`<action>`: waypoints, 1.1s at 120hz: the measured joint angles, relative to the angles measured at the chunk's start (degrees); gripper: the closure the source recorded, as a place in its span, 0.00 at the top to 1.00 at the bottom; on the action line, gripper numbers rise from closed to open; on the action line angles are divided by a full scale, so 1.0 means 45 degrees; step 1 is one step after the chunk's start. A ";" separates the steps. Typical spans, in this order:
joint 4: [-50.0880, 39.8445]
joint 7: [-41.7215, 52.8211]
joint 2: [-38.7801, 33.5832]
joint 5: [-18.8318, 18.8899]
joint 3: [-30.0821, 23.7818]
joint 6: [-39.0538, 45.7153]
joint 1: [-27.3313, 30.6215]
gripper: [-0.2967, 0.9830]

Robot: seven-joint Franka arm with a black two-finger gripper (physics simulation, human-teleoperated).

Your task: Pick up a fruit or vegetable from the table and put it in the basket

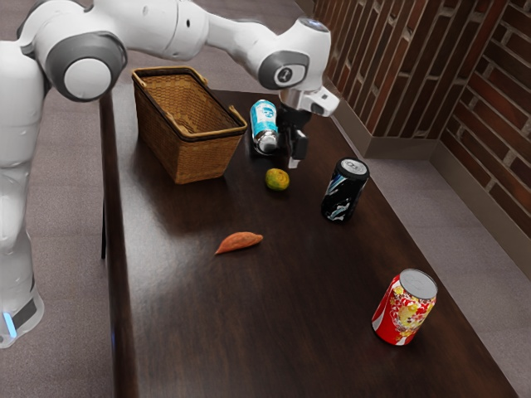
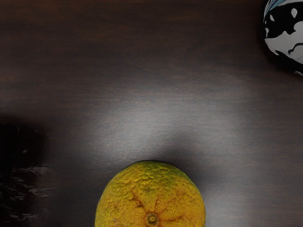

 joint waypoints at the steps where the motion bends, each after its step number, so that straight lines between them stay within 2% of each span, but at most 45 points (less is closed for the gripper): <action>1: -0.0043 0.0022 -0.0006 -0.0003 0.0001 0.0047 0.0003 0.77; 86: -0.1437 0.1084 0.0116 -0.0150 -0.0028 0.1453 0.0339 0.77; 132: -0.1496 0.1313 0.0339 -0.0180 -0.0002 0.1819 0.0377 0.77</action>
